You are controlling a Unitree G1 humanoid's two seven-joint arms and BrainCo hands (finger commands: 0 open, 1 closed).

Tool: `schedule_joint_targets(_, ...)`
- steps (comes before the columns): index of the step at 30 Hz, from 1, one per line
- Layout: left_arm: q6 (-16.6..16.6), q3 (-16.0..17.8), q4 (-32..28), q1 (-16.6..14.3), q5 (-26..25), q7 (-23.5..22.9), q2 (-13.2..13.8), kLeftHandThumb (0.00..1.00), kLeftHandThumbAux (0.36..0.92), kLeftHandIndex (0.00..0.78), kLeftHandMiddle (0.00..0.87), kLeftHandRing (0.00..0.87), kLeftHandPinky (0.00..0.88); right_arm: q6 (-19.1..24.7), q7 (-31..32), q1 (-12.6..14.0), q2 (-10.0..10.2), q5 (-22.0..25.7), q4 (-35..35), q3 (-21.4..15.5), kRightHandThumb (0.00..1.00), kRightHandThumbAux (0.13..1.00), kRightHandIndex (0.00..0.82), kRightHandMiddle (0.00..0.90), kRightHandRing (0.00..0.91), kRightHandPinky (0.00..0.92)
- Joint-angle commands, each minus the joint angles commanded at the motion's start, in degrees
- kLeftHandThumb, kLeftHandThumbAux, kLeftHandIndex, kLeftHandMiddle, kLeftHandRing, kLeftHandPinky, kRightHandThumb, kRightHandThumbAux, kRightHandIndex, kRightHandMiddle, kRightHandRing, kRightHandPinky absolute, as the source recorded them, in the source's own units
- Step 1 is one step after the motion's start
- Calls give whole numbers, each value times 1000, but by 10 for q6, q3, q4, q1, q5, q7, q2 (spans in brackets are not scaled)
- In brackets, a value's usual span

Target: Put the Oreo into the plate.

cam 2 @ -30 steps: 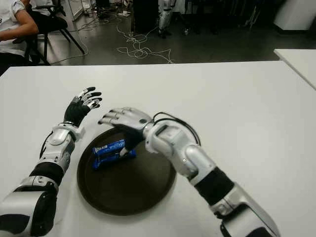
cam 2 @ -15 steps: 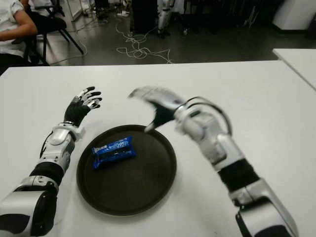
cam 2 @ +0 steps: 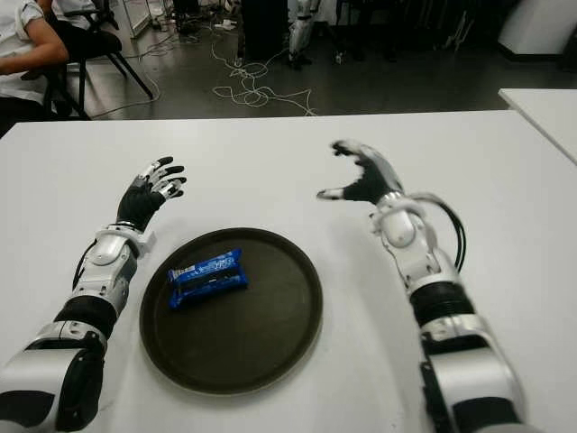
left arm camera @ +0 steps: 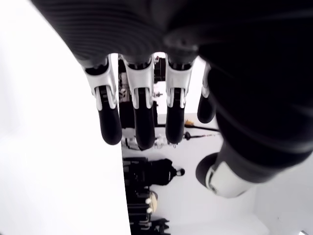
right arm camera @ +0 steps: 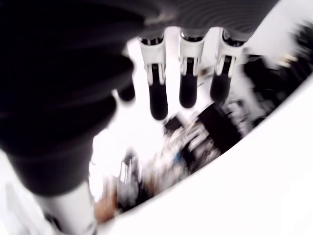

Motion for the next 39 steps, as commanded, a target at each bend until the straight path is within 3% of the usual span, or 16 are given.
schedule_joint_targets(6,-3,1,2,0,-2,-5,0,40,749,154,219,213,226,24,23,-39,1,56,46,-36,0,877,343,427,462,488)
schedule_joint_targets(9,-5,1,4,-1,-2,-5,0,37,748,153,218,213,224,27,27,-45,1,67,52,-41,0,868,346,432,468,492)
schedule_joint_targets(21,-5,3,6,-2,0,4,1,50,741,164,227,225,247,21,14,-23,10,61,21,-28,0,874,372,460,489,507)
schedule_joint_targets(39,-8,-1,6,0,3,-2,3,29,746,157,217,216,237,34,5,-30,9,52,46,-10,0,889,389,482,502,513)
